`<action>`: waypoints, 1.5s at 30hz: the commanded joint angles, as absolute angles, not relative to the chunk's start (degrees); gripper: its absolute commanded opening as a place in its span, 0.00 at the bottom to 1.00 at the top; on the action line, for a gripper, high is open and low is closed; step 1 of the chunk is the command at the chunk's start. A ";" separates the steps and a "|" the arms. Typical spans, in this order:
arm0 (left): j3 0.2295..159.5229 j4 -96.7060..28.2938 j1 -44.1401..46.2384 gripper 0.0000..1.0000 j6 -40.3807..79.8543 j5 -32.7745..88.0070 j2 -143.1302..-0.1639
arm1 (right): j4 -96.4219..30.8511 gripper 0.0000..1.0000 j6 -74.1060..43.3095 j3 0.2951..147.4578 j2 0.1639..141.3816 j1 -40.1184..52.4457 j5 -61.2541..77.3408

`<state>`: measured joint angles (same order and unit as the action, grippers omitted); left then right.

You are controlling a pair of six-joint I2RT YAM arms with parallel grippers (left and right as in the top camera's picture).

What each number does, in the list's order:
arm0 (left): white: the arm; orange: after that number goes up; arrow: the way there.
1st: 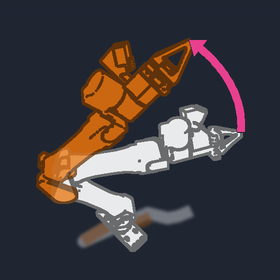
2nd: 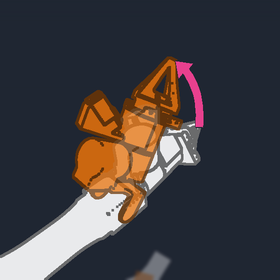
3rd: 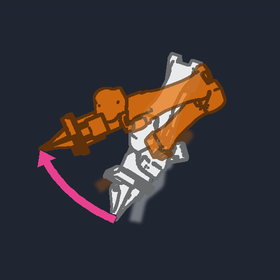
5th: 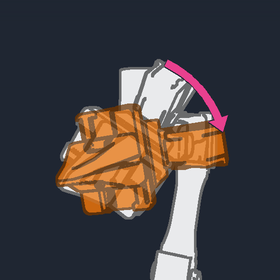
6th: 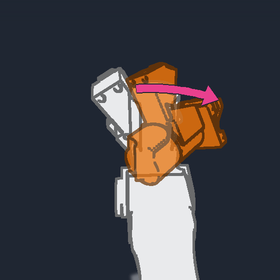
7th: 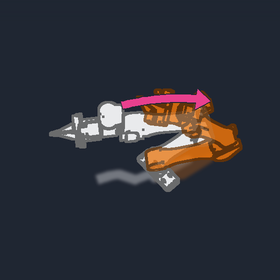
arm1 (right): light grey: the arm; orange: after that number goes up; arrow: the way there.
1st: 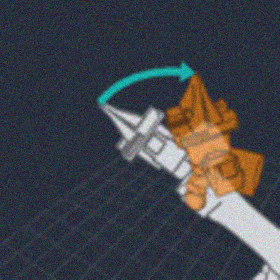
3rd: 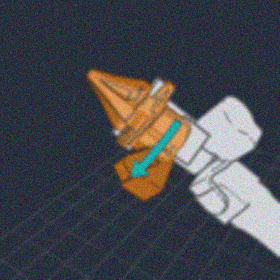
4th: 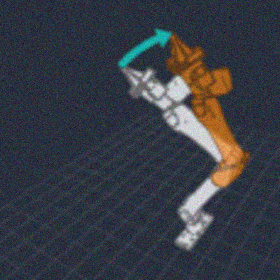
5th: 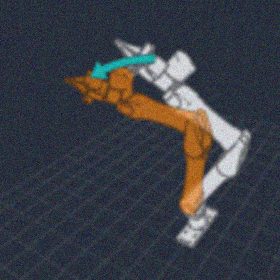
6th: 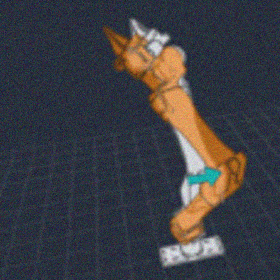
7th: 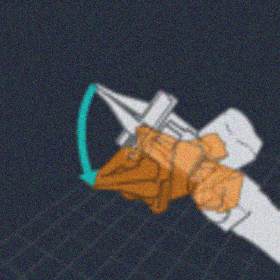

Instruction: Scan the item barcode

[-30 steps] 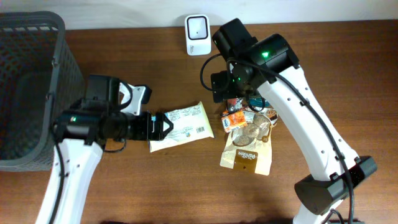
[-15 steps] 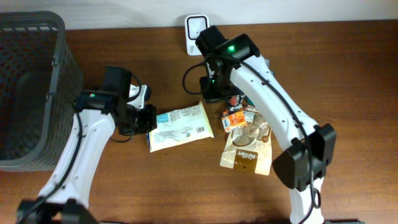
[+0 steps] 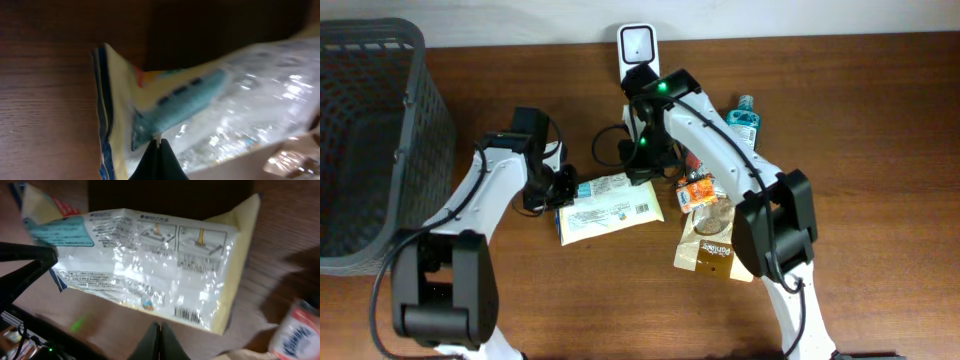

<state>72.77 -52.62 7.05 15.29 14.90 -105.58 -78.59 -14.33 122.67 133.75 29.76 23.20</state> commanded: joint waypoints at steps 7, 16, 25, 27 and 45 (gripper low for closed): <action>73.78 -51.42 6.68 0.00 16.93 2.55 -113.16 | -78.39 0.04 -13.78 122.78 140.94 29.50 21.15; 79.33 -55.51 3.90 0.00 16.91 2.55 -113.12 | -79.85 0.04 -19.53 122.80 142.96 29.56 11.90; 93.91 -67.16 4.16 0.00 13.41 16.84 -110.98 | -82.26 0.04 -20.62 122.80 133.47 29.06 8.75; 93.76 -67.79 5.13 0.00 13.41 19.62 -110.98 | -82.39 0.04 -20.62 122.80 132.40 29.06 8.80; 70.52 -54.78 9.58 0.00 19.92 8.67 -111.09 | -74.81 0.04 -16.60 122.74 137.71 29.28 20.36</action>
